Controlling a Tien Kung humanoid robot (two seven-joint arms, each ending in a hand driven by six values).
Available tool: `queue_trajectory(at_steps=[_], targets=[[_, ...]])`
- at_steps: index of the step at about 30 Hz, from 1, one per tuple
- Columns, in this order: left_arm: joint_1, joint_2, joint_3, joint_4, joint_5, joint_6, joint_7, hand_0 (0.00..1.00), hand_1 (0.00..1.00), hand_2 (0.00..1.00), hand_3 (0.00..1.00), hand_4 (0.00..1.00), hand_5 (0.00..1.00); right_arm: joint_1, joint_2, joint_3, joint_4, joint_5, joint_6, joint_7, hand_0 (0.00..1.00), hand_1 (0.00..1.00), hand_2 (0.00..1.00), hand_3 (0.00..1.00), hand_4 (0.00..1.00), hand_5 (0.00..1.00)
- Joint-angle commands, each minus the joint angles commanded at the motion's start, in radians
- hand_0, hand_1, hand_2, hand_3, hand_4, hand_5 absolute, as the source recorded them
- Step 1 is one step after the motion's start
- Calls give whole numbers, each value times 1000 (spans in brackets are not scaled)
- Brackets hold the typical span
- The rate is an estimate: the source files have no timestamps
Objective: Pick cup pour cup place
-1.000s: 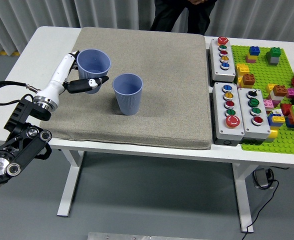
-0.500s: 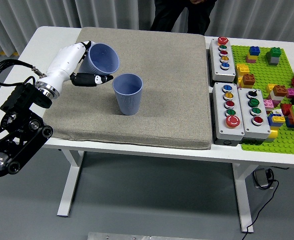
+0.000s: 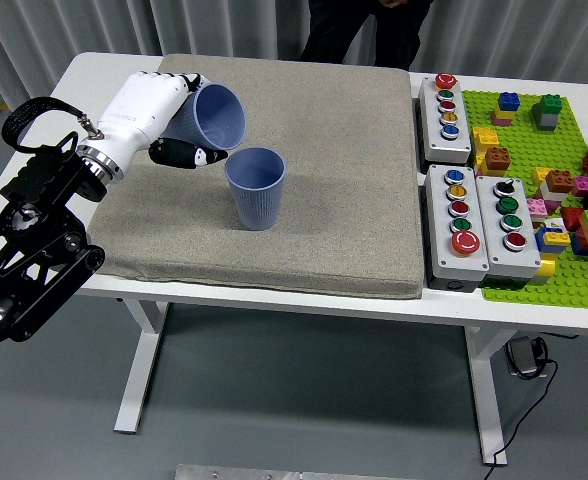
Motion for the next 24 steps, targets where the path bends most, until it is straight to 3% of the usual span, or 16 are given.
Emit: queue_trajectory(at_steps=[4, 24], targets=[[-16, 15, 23, -11, 46, -9, 5, 490, 443, 465, 465, 808, 218, 0, 0, 1, 0, 0, 0, 0, 698, 632, 587, 591, 2, 227], [-64, 41, 84, -23, 82, -25, 7, 490, 446, 465, 468, 794, 199, 0, 0, 0, 0, 2, -1, 0, 697, 632, 587, 591, 2, 225]])
